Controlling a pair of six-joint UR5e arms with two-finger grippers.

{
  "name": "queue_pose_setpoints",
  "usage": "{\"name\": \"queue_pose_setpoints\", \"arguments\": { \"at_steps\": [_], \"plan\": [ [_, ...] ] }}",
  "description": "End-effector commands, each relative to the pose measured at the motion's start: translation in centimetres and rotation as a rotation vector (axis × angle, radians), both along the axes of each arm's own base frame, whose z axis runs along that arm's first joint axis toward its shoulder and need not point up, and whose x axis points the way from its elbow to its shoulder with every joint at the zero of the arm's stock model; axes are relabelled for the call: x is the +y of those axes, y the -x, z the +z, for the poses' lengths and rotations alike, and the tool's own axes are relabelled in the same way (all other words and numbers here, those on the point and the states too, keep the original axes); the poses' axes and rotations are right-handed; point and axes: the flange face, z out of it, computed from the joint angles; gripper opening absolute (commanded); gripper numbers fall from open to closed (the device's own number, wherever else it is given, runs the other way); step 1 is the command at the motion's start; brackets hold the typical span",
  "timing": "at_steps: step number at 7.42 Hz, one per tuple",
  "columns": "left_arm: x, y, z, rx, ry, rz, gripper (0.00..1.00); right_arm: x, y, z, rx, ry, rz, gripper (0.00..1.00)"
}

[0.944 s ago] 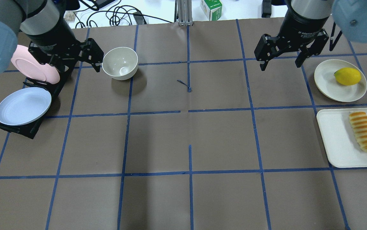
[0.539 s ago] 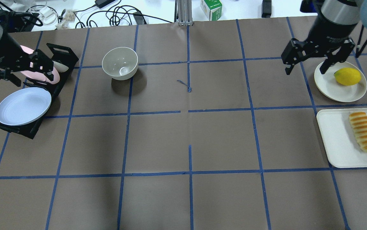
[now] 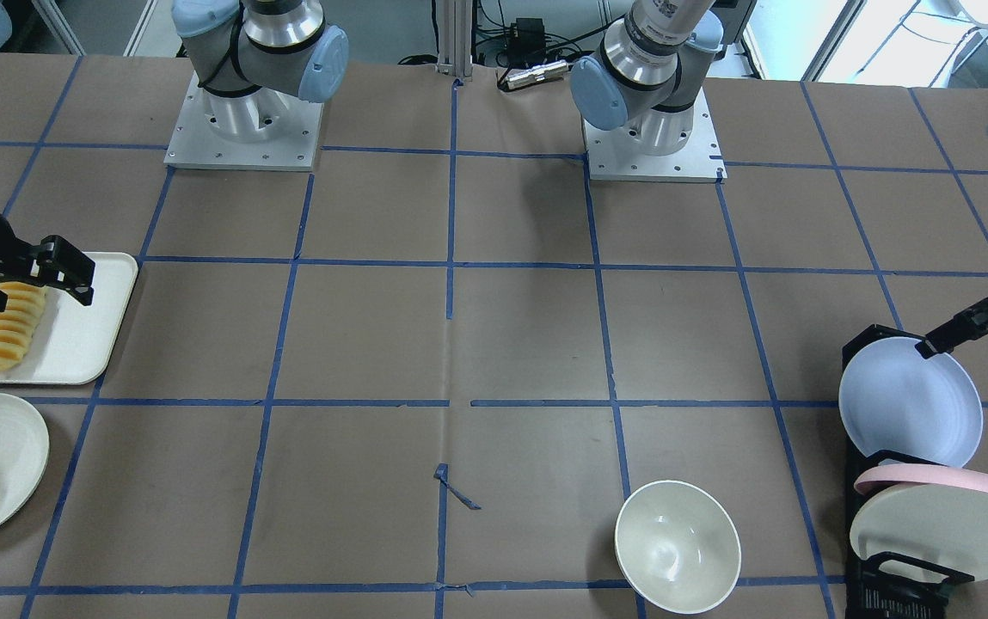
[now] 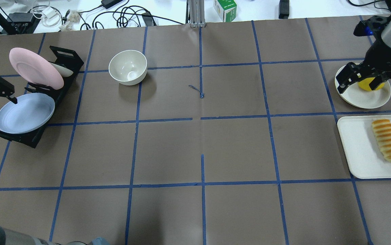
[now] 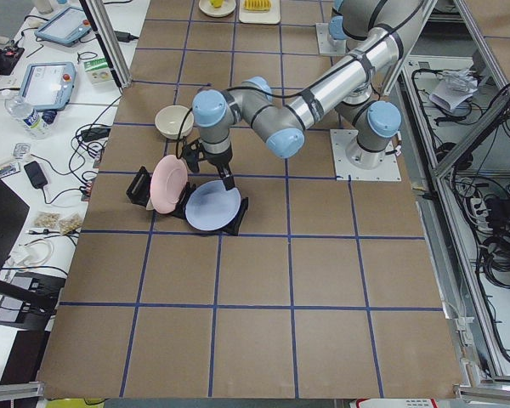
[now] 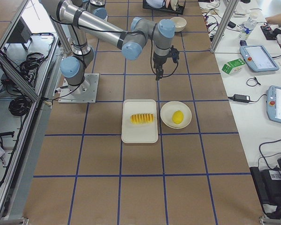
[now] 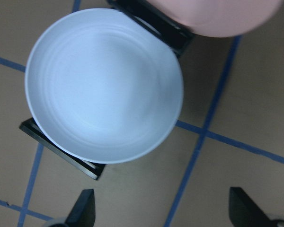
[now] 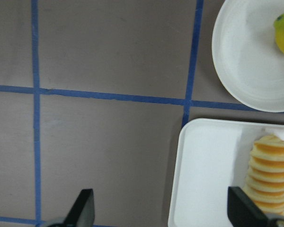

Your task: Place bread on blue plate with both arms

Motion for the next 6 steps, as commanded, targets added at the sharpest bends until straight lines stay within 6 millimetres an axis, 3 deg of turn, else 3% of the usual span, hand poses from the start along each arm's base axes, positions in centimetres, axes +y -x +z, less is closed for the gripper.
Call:
{"name": "queue_pose_setpoints", "arguments": {
  "at_steps": [1, 3, 4, 5, 6],
  "plan": [
    [-2.0, -5.0, -4.4, -0.033, 0.031, 0.025, 1.00, 1.8, 5.1, -3.7, 0.015, 0.006, 0.045, 1.00],
    [-2.6, -6.4, -6.7, -0.009, 0.015, 0.032, 0.90, 3.4, 7.1, -6.3, 0.070, -0.058, 0.095, 1.00],
    [-2.5, -6.3, -7.2, -0.001, 0.010, 0.033, 0.71, 3.1, 7.8, -6.8, 0.112, -0.050, 0.102, 1.00],
    [-2.5, -6.2, -7.2, 0.005, 0.015, 0.033, 0.42, 3.3, 9.7, -8.0, 0.097, -0.055, 0.090, 1.00],
    [-2.3, -6.2, -7.6, 0.011, 0.012, 0.034, 0.29, 3.8, 11.7, -10.4, 0.062, -0.087, 0.059, 1.00]
  ]
}}
